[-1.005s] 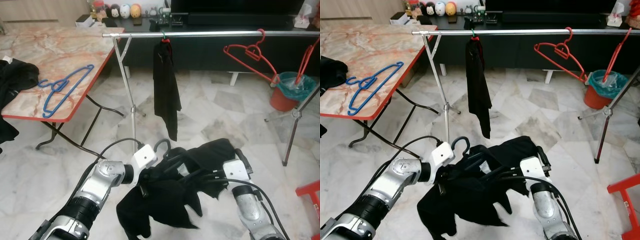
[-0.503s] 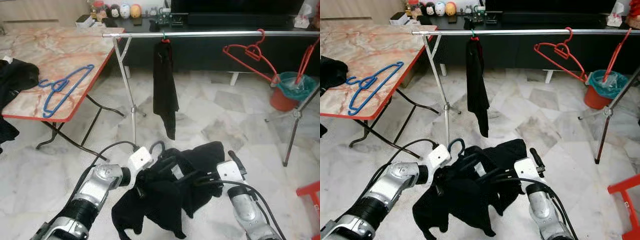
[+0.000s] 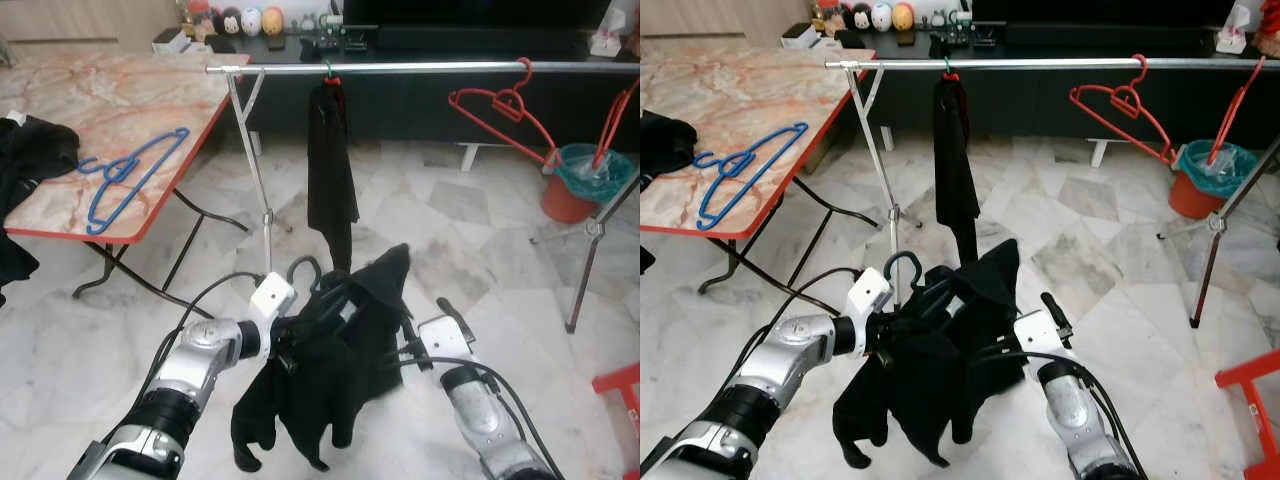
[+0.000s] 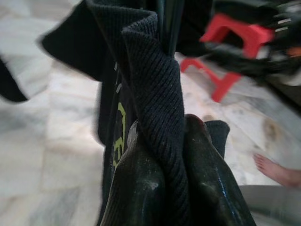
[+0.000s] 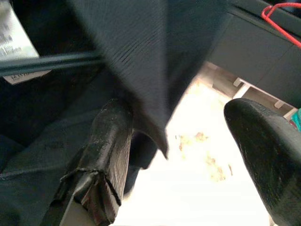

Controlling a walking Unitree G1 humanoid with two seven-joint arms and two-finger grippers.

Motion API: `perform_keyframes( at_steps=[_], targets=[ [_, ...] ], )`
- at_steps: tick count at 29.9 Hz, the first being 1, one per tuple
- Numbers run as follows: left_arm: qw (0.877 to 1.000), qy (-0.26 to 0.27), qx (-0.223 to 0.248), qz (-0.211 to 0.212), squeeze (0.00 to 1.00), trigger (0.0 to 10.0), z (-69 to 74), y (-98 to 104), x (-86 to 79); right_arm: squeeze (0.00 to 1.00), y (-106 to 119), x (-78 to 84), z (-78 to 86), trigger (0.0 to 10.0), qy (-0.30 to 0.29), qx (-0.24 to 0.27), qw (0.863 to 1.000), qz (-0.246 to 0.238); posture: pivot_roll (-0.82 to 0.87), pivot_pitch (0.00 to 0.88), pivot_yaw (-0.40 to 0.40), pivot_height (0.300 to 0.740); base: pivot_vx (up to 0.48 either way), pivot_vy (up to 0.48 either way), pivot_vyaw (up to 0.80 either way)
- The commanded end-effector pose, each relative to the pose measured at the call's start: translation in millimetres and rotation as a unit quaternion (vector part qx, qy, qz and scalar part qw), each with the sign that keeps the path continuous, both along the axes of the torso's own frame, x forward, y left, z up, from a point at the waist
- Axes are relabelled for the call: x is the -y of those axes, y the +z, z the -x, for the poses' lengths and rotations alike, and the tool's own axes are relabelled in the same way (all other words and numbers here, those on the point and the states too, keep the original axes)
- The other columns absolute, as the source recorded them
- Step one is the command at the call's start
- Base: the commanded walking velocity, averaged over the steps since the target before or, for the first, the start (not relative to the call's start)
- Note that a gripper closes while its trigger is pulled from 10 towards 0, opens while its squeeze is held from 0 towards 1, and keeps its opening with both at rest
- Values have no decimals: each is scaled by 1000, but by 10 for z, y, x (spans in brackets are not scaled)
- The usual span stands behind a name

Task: Hang hanger

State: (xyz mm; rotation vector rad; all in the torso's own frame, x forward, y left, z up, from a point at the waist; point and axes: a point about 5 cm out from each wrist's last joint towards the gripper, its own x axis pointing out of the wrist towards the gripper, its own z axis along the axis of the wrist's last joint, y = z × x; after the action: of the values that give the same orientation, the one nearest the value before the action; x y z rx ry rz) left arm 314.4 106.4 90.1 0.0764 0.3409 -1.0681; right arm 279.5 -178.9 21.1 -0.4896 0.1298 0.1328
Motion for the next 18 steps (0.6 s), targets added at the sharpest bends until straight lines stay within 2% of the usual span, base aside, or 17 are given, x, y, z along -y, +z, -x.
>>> perform_keyframes(
  at_steps=[1, 6, 10, 18],
  targets=[
    [999, -40, 14, 0, 0, 10000, 52, 55, 15, 0, -68, 12, 39, 10000, -1, -19, 1000, 6, -27, 47, 32, 740, 0, 0, 0],
    [998, -64, 5, -12, 0, 10000, 93, 22, 21, 0, -110, 89, 60, 10000, -12, -34, 999, 12, -31, 47, 28, 740, 0, 0, 0],
    [993, -114, -10, -32, 0, 10000, 197, -45, 23, 0, -154, 110, 77, 10000, -12, -47, 999, 15, -29, 49, 27, 740, 0, 0, 0],
    [991, -125, -27, -35, 0, 10000, 249, -92, 36, 0, -116, 200, 54, 10000, -36, -24, 998, 46, -32, 52, 33, 740, 0, 0, 0]
  ],
)
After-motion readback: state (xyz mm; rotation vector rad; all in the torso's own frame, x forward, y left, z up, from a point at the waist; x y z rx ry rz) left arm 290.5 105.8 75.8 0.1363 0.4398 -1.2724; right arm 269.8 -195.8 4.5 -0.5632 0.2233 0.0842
